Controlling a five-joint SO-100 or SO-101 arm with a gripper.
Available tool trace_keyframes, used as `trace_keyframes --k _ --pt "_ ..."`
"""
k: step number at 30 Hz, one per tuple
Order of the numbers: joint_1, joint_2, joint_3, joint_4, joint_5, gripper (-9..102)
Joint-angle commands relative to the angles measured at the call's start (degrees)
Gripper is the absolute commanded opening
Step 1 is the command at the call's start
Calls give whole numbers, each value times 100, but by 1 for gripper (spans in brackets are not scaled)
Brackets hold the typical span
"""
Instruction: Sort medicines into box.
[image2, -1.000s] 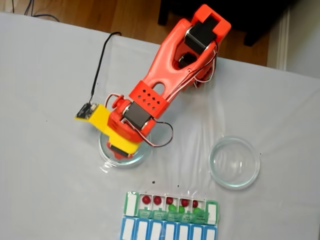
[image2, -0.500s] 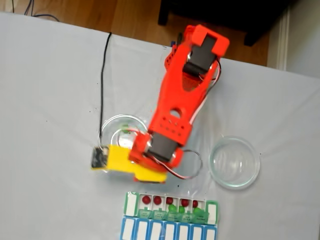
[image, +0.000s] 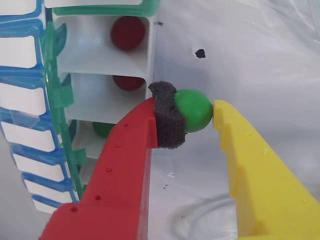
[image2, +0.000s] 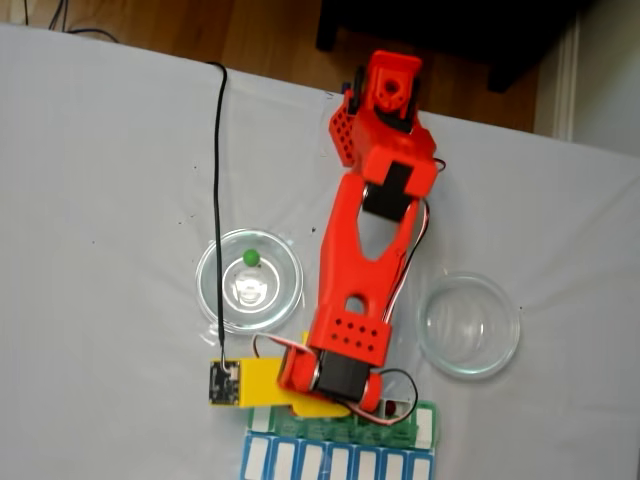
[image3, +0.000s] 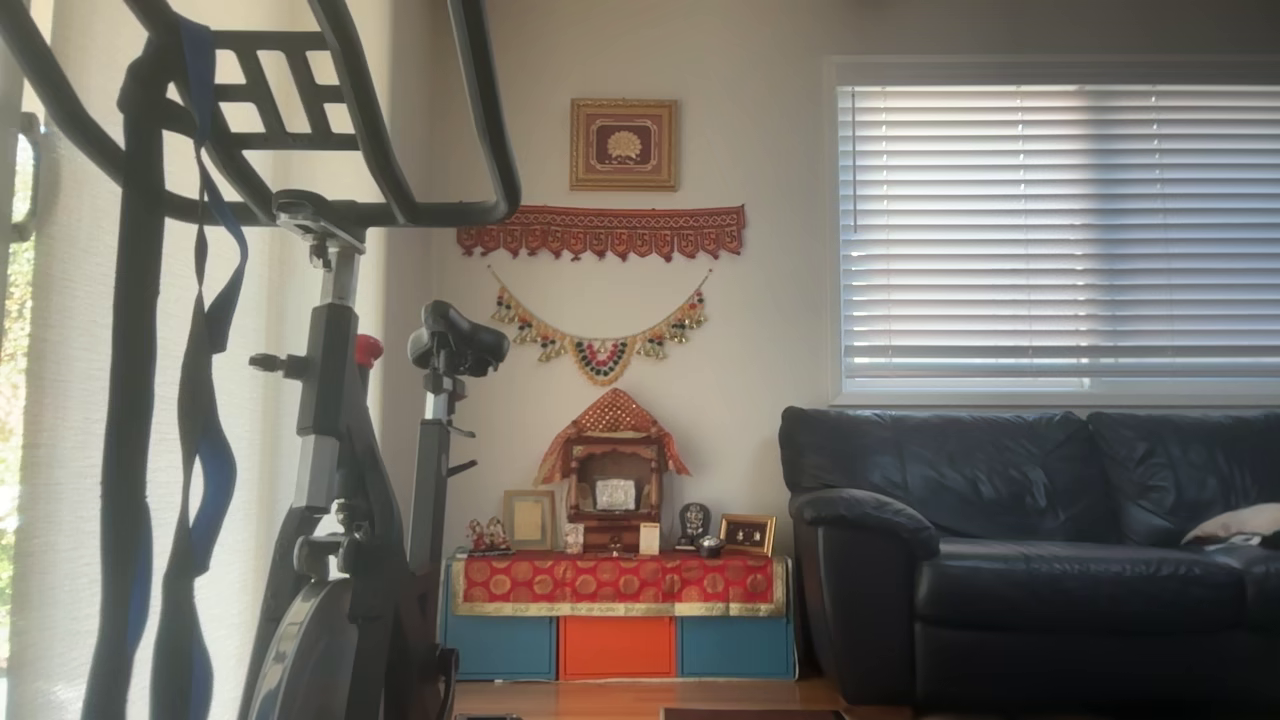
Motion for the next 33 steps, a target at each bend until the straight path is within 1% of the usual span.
trace_keyframes --k 1,2,5,7,10,27,30,33 --pt "-167 -202 -1758 501 35 1" --pt "-176 -439 -2206 765 44 1" --pt "-220 -905 -3041 1195 88 1" --pt "-246 -1406 -3920 1608 132 1" --pt "-281 -1731 -4447 1670 272 1" --pt "-404 -1854 -4456 1670 580 2" --pt "-316 -1898 -4693 1670 694 5" --pt "-237 -1846 -4729 1670 642 15"
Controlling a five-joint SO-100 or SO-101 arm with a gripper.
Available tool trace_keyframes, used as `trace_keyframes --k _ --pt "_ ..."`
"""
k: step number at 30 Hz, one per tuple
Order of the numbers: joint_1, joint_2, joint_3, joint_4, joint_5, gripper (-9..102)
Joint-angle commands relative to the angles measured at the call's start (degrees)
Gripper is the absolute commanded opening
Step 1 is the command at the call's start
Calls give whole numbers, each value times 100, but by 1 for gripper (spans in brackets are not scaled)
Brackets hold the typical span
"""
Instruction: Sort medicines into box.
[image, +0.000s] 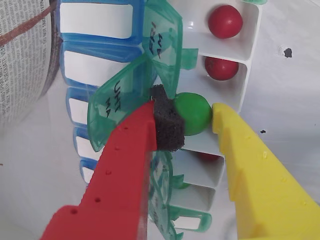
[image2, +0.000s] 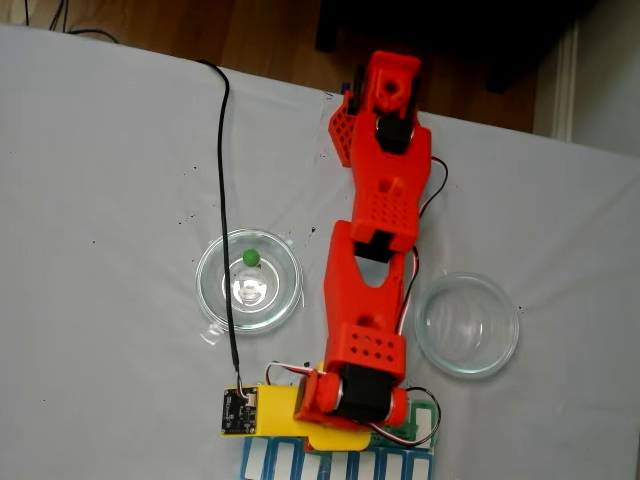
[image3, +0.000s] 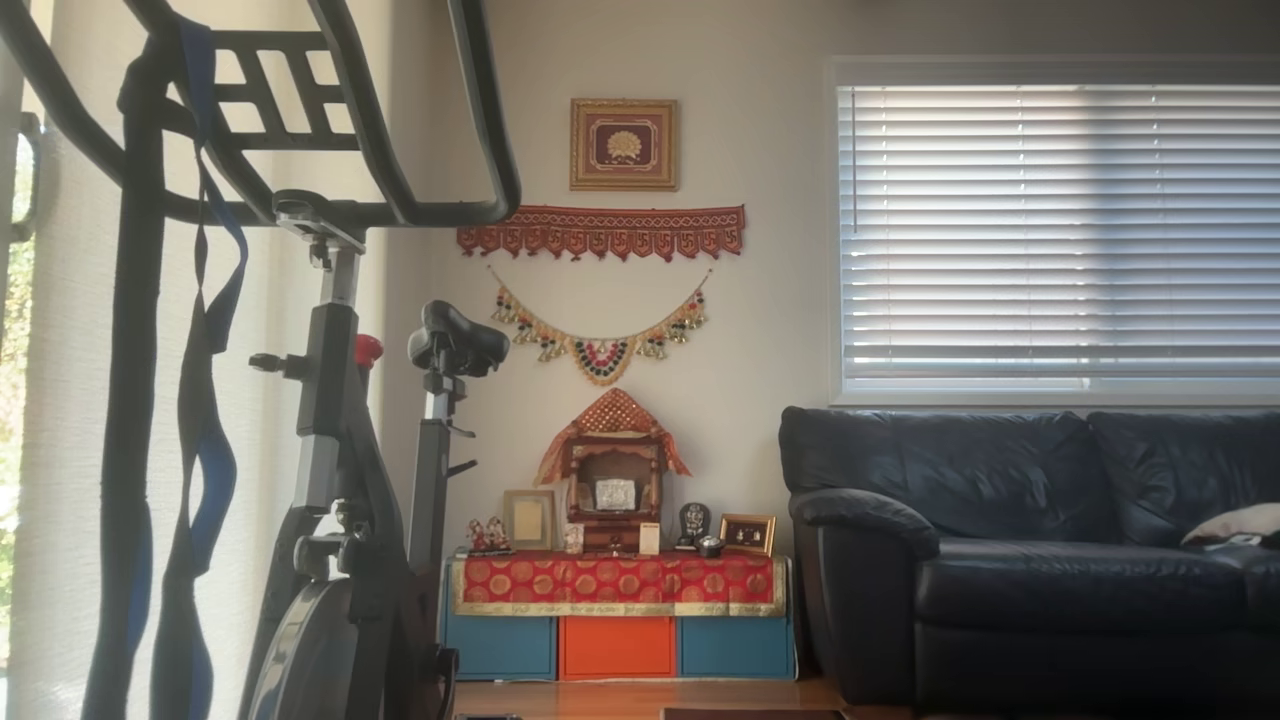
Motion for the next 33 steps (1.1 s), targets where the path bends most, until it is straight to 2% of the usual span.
trace_keyframes --k 1,6,13,23,30,33 --pt "44 352 -466 220 -26 17" --pt "79 791 202 220 -211 30" --pt "114 1169 729 220 -334 32" --pt "404 2628 2479 211 -765 22" --pt "1169 4421 4307 211 -1485 14" --pt "1424 4948 5001 211 -2188 11"
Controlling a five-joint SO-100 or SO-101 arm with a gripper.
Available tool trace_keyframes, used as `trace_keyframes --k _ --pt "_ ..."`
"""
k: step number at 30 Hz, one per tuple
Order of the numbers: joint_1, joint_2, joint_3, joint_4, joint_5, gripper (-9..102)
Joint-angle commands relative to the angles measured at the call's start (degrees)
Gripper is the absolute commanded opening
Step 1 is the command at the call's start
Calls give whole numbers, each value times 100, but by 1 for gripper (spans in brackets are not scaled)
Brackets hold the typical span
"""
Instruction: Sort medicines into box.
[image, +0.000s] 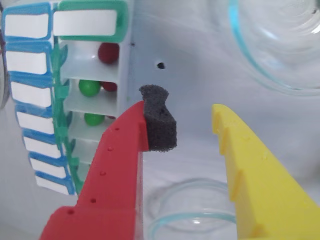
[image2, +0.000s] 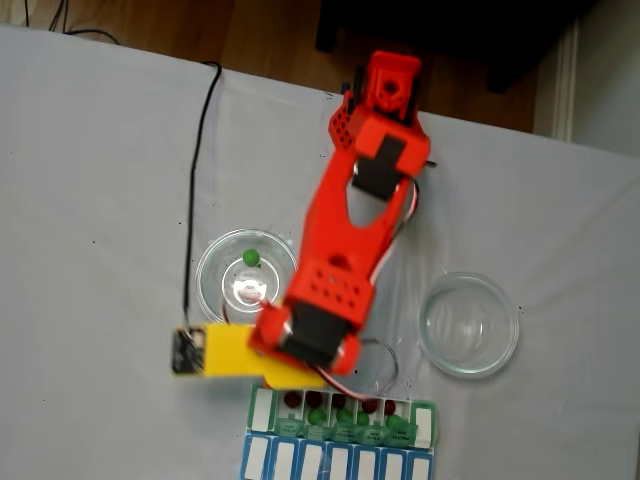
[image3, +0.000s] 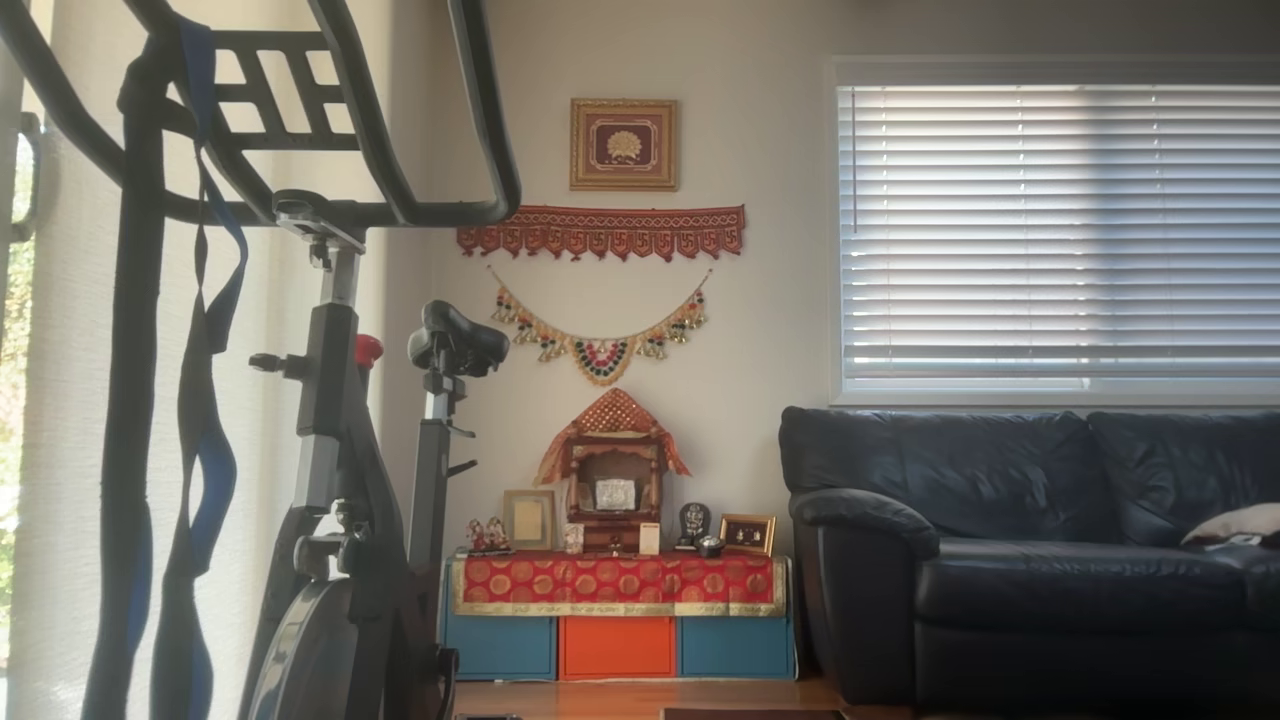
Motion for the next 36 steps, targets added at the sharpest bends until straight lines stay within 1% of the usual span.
trace_keyframes --k 1,4,8,12,16,21,29,36 --pt "220 1362 562 193 -747 10" --pt "431 1723 1301 193 -1477 7" --pt "782 1802 1731 193 -2435 4" --pt "1081 1679 2048 44 -2988 4" --pt "1336 2039 3199 -984 -3173 3" --pt "1679 2663 4421 -1863 -3445 4" --pt "1723 2944 5063 -2373 -3357 5" --pt "1688 3322 5766 -2988 -3349 5"
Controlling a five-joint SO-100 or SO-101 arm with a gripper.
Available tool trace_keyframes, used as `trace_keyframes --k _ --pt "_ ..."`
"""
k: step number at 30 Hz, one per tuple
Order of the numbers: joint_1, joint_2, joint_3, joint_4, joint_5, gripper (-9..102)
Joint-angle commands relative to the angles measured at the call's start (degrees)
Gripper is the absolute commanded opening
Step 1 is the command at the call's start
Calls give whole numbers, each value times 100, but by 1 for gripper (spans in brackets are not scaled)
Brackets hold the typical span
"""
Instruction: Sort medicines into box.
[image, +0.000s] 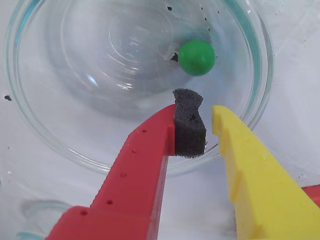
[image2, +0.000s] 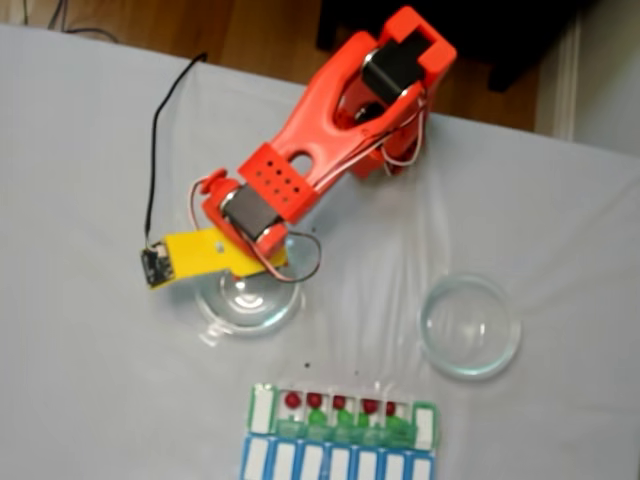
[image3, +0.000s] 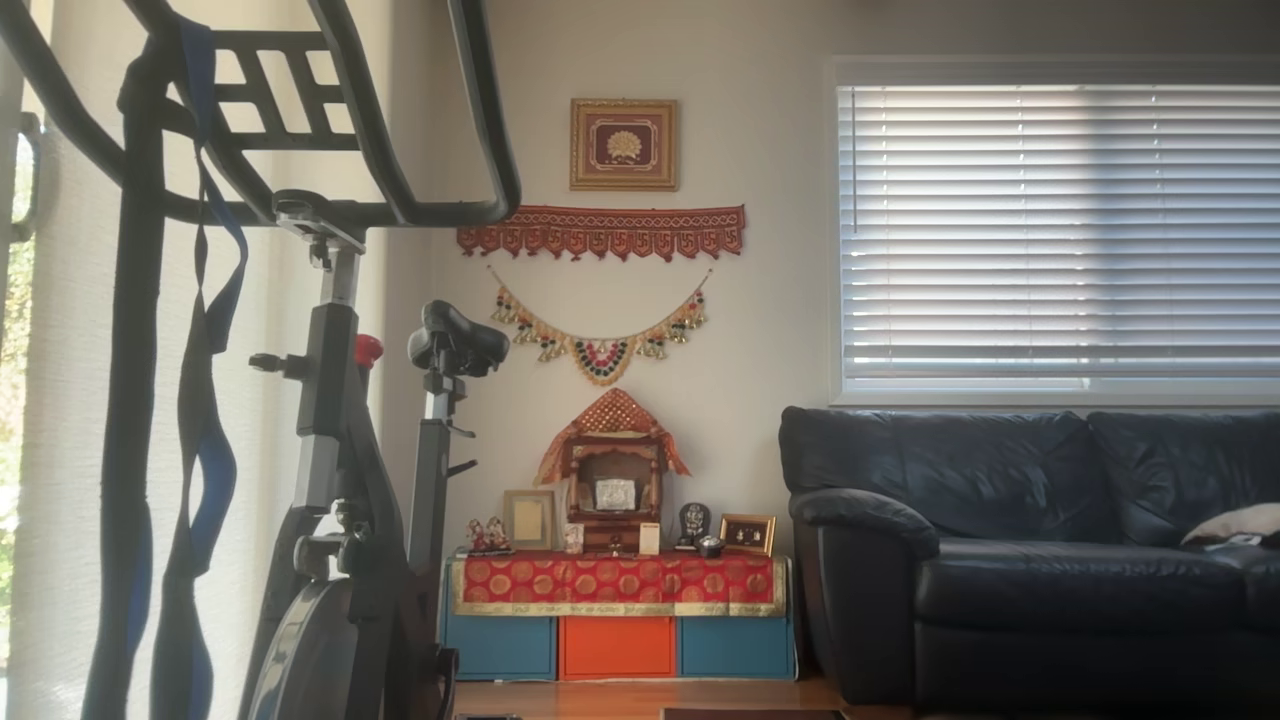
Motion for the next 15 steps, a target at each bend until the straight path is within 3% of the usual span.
trace_keyframes --k 1,10,15 --pt "-53 703 97 -272 70 5" --pt "-299 958 668 -976 378 8" --pt "-343 677 413 -967 422 14"
